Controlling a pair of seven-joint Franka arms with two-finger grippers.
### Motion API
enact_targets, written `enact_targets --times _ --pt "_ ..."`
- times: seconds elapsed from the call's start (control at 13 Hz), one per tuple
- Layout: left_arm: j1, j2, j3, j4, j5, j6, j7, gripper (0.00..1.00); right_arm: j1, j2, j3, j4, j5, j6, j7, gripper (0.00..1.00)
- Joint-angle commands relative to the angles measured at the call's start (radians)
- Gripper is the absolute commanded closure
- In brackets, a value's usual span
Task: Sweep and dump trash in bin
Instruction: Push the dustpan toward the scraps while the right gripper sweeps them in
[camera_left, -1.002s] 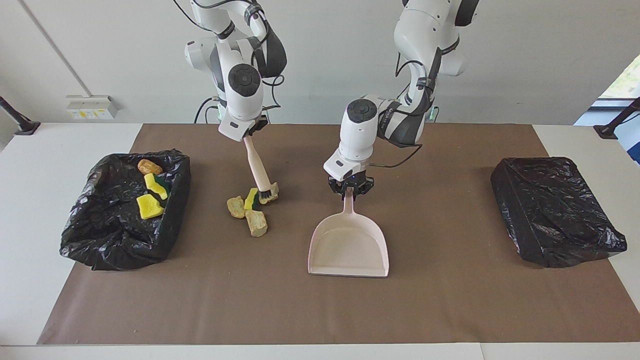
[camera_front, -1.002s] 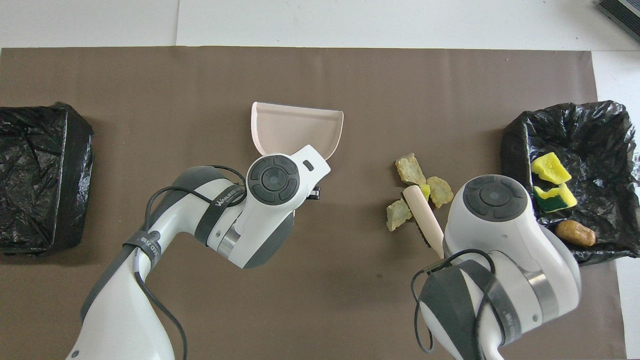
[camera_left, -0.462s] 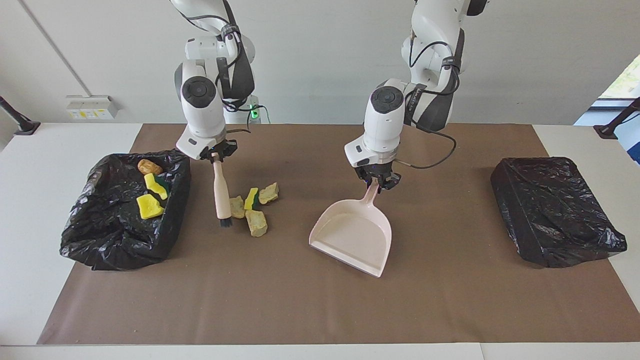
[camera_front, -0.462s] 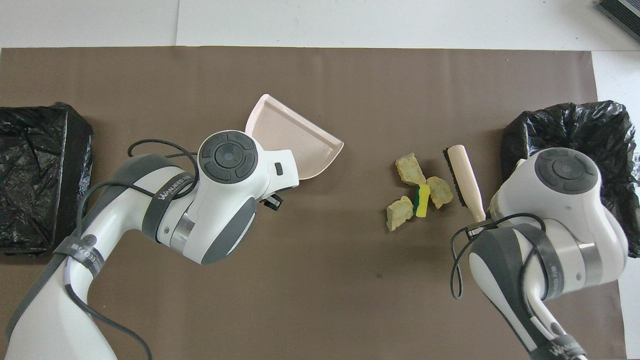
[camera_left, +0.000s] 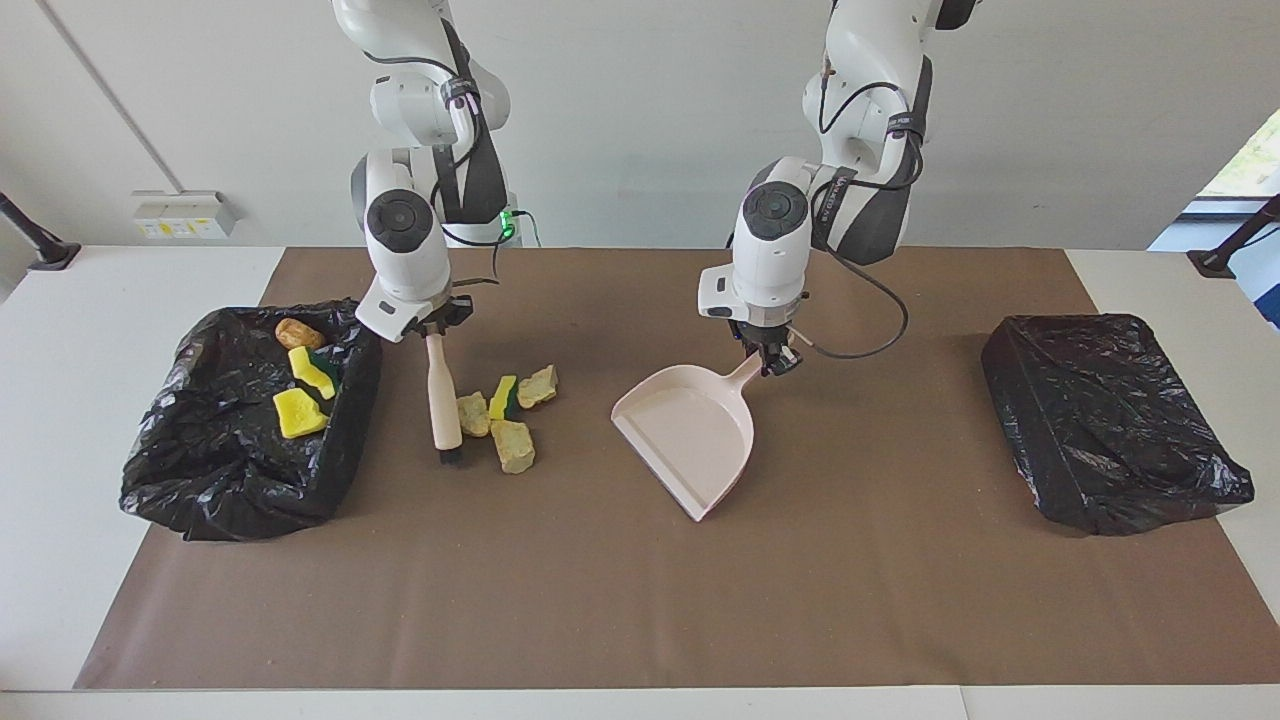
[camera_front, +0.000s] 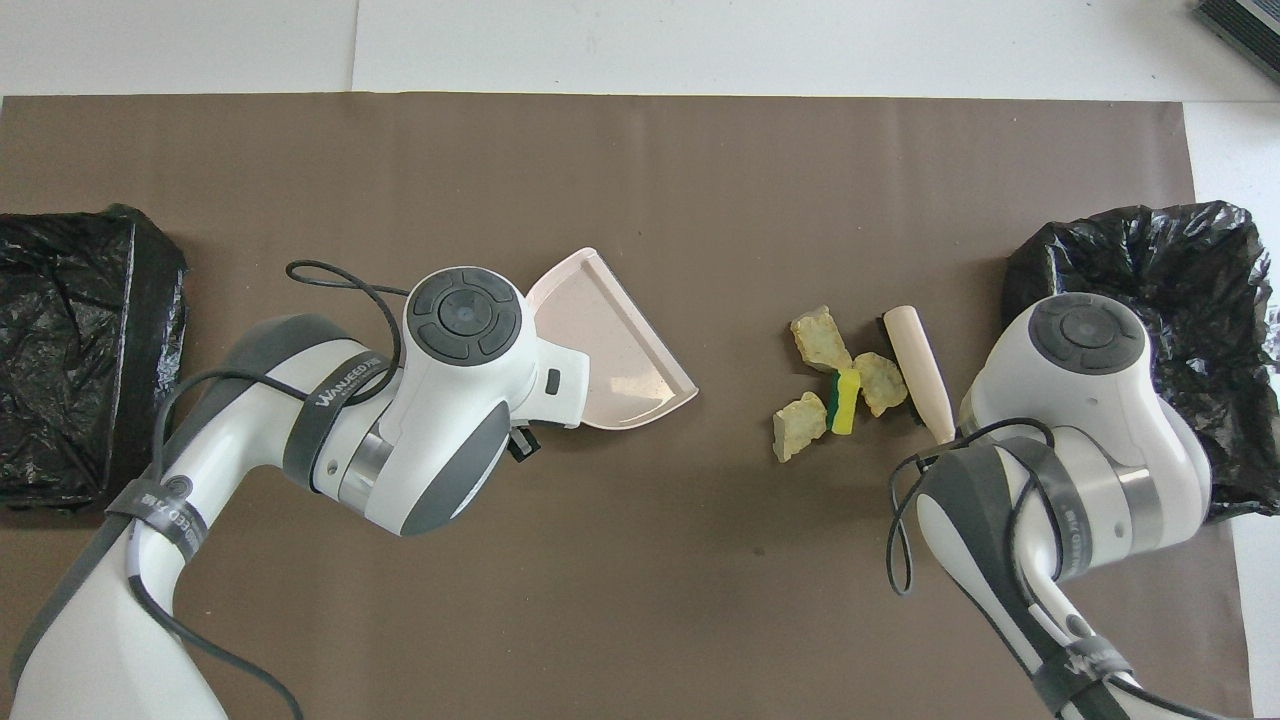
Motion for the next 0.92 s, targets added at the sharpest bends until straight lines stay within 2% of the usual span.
enact_targets --times 0.0,0.15,0.46,0.85 --pt "-0.003 -0.057 -0.001 -0.068 0.012 0.002 0.044 1.0 0.047 -0.005 0.009 -0.019 0.069 -0.013 0.093 1.0" --pt "-0.016 -0.08 -0.002 -0.106 0.012 0.011 0.127 1.0 0.06 0.002 0.009 -0.019 0.122 -0.029 0.101 1.0" --pt "-0.064 -0.12 -0.001 -0.178 0.015 0.037 0.141 1.0 0.11 0.005 0.009 -0.019 0.186 -0.03 0.139 1.0" --pt "-0.104 -0.149 0.001 -0.243 0.02 0.052 0.141 1.0 0.184 0.024 0.009 -0.003 0.345 -0.011 0.182 1.0"
